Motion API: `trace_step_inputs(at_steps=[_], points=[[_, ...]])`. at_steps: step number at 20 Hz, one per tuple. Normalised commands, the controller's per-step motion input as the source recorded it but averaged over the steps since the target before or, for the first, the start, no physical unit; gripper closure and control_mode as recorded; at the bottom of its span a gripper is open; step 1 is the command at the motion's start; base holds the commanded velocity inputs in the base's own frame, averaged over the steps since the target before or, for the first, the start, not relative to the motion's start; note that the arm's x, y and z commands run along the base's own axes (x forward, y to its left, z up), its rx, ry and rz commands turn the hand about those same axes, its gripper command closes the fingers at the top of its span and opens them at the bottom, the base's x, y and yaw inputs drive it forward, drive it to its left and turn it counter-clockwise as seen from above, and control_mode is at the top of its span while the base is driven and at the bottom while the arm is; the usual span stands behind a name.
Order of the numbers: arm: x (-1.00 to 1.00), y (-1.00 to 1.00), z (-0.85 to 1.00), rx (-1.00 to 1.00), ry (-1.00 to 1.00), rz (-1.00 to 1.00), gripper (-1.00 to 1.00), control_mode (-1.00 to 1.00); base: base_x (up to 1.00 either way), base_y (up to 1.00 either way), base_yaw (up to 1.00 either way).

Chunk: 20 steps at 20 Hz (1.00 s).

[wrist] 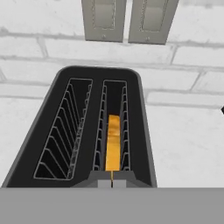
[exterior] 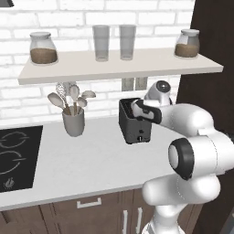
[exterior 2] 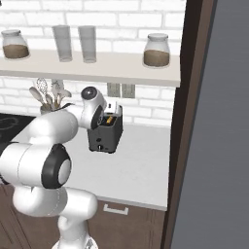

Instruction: Start the toaster. Once the lever pops up, take the bread to the plate on the dining counter.

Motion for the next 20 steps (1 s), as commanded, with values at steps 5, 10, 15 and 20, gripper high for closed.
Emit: trace_step_inputs(at_steps=[5,10,15,20], points=[[0.18,0.00,-0.10,0.00,0.00,0.00,1.00,-1.00,0.00,0.00,0.00],[0.07,0.00,-0.13,0.00,0.00,0.00,1.00,-1.00,0.00,0.00,0.00],[0.01,0.00,-0.08,0.00,0.00,0.01,1.00,-1.00,0.00,0.00,0.00],[0.00,0.00,0.00,0.00,0.00,0.02,1.00,-1.00,0.00,0.00,0.00]])
